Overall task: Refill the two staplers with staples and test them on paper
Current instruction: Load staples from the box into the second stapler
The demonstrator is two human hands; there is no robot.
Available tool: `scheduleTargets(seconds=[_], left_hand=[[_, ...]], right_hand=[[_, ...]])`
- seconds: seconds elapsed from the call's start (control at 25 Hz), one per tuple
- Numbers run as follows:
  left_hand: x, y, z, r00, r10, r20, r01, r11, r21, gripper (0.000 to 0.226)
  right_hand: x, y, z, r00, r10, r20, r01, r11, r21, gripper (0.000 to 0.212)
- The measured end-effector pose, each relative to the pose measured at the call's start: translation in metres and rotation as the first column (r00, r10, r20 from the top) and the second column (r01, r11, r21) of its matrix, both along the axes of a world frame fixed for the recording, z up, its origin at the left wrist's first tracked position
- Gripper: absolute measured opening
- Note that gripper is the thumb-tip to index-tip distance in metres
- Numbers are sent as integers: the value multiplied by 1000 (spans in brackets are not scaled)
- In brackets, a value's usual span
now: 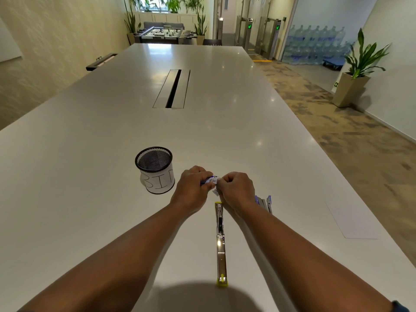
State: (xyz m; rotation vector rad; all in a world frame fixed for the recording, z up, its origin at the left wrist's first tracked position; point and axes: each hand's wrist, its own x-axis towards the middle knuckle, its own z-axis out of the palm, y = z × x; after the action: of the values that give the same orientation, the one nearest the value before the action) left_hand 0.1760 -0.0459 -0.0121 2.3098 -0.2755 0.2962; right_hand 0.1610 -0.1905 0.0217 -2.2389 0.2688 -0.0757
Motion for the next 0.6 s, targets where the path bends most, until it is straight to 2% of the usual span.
scheduleTargets(seconds=[0.6], left_hand=[[-1, 0, 0, 999, -8, -40, 8, 1000, 3, 29]], right_hand=[[-6, -4, -1, 994, 112, 6, -112, 994, 16, 21]])
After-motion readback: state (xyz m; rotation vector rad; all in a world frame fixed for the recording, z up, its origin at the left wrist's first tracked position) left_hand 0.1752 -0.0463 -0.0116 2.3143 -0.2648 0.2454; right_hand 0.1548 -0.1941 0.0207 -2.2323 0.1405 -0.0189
